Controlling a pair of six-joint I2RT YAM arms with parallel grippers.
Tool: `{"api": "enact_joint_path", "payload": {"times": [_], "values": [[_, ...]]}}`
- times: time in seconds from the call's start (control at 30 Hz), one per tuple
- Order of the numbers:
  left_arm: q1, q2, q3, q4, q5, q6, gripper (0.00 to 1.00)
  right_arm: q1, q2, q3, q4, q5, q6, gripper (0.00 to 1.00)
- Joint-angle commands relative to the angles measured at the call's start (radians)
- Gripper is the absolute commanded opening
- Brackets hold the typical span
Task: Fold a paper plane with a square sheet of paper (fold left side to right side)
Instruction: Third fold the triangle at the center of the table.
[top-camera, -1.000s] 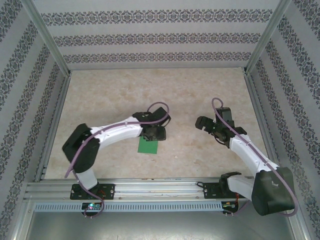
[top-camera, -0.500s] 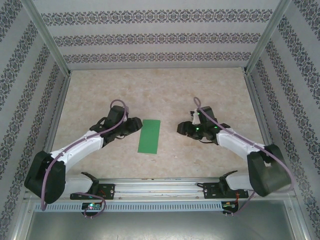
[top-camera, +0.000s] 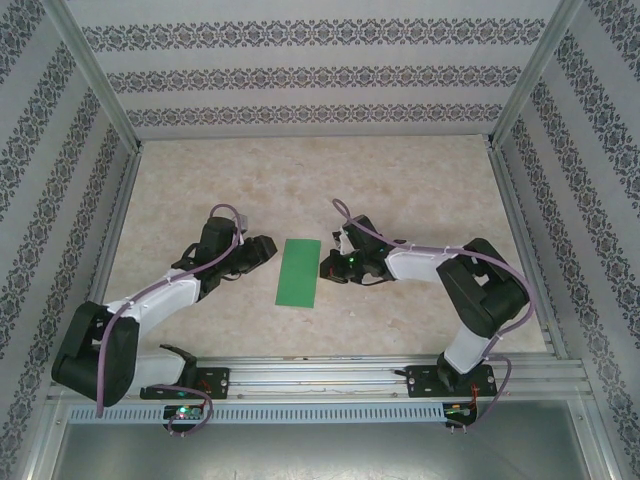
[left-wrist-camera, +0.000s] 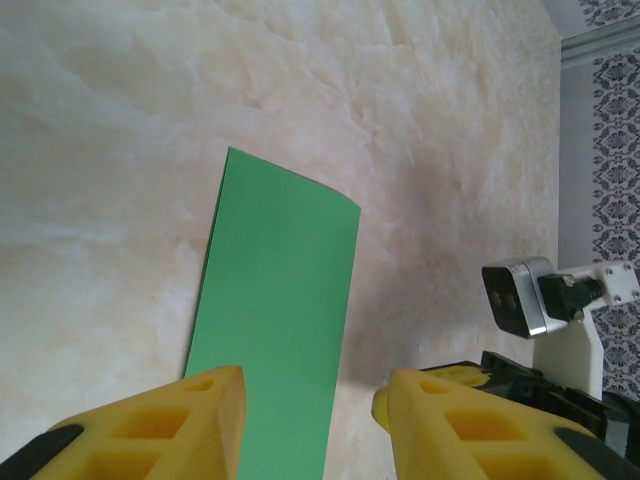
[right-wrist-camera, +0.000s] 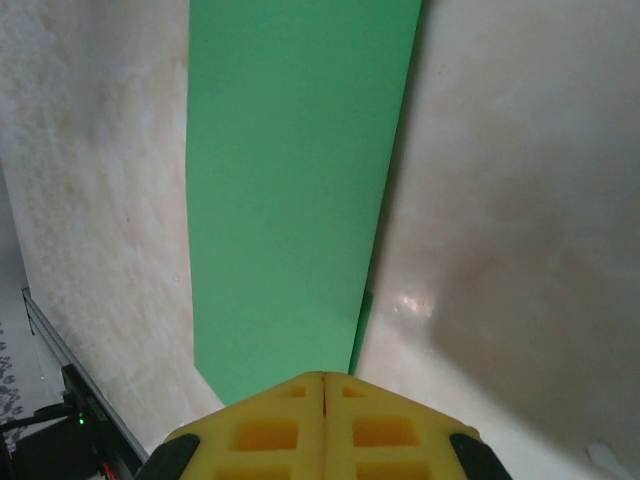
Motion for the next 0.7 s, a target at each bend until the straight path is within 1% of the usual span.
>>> {"api": "enact_joint_path", "payload": {"times": [0.0, 0.33, 0.5, 0.67], "values": [[0.013, 0.025, 0.010, 0.024, 0.031, 0.032, 0.42, 0.013, 0.039, 0.041, 0.027, -0.023, 0.023, 0.00], [0.013, 0.029, 0.011, -0.003, 0.024, 0.047, 0.41, 0.027, 0.114, 0.084, 0.034, -0.043, 0.020, 0.00], [0.013, 0.025, 0.021, -0.043, 0.014, 0.059, 0.41, 0.026, 0.135, 0.106, -0.038, -0.013, -0.006, 0.00], [0.012, 0.028, 0.034, -0.101, 0.037, 0.080, 0.40, 0.020, 0.150, 0.132, -0.144, 0.028, -0.065, 0.00]]}}
